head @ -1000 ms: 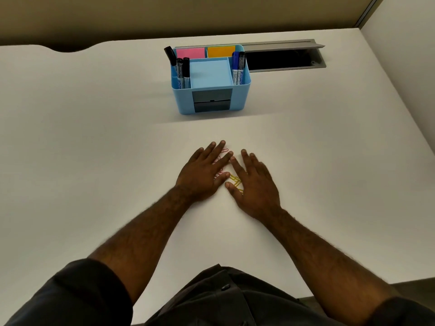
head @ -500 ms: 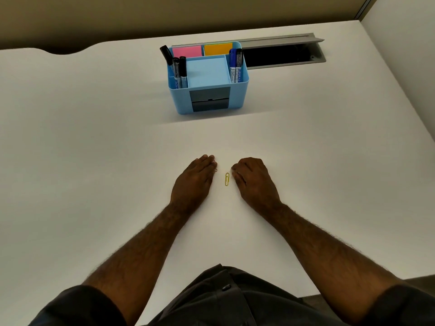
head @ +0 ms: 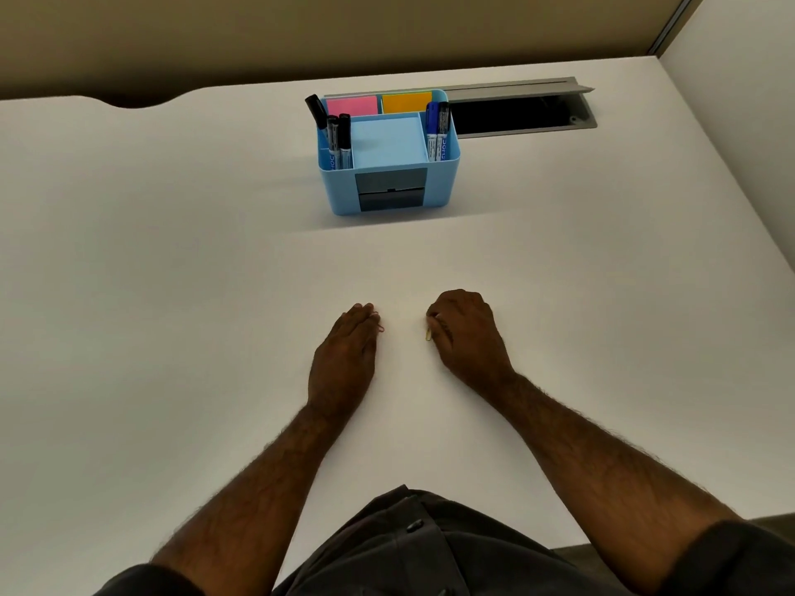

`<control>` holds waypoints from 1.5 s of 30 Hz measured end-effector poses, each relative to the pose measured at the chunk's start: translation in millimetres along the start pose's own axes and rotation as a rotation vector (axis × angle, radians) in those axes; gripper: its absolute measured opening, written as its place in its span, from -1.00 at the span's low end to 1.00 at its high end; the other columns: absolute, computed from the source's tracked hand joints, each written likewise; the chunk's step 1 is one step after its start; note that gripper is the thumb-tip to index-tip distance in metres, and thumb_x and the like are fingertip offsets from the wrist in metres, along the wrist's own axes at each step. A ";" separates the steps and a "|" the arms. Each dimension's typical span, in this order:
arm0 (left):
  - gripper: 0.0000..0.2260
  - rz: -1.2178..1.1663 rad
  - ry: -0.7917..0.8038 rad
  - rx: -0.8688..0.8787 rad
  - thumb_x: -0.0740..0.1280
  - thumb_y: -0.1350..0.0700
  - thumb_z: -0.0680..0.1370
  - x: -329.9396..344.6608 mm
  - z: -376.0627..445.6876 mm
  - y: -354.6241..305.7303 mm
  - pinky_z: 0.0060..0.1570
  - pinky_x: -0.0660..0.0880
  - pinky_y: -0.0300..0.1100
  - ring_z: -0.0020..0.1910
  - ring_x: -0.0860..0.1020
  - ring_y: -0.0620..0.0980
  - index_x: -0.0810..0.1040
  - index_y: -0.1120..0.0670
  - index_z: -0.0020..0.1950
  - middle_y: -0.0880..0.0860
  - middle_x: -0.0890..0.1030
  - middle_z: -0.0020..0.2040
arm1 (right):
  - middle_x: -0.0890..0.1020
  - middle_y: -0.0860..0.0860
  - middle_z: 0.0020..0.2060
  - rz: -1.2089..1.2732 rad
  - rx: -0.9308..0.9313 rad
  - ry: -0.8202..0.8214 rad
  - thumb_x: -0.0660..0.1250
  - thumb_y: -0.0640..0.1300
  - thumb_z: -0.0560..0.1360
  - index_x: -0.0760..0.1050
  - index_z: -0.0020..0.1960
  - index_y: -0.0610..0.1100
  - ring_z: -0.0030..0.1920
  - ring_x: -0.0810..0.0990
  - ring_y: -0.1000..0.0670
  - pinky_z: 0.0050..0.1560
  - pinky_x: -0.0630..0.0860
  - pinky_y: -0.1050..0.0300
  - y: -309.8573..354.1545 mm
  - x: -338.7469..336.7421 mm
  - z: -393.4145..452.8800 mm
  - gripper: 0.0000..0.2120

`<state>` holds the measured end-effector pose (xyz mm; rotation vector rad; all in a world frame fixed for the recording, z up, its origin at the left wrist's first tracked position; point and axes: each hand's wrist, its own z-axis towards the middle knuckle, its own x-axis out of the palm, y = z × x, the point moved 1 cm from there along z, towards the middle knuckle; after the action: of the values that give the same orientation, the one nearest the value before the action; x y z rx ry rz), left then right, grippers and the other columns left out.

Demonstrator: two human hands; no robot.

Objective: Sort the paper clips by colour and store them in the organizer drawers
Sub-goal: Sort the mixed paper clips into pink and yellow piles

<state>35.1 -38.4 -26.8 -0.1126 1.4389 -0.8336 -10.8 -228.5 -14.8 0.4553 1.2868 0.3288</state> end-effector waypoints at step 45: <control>-0.39 -0.159 0.289 -0.389 0.57 0.11 0.30 -46.3 15.6 -8.1 -0.07 0.35 -0.37 -0.15 0.46 -0.11 0.47 0.11 0.31 0.13 0.48 0.15 | 0.42 -0.11 0.12 0.041 0.328 0.237 0.49 -0.01 0.35 0.43 0.21 -0.15 0.06 0.50 -0.13 0.01 0.45 0.06 10.4 -16.5 8.3 -0.49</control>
<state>49.7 -24.6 18.4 -0.4196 1.8736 -0.7081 -6.8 -228.5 6.1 0.7387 1.5726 0.2094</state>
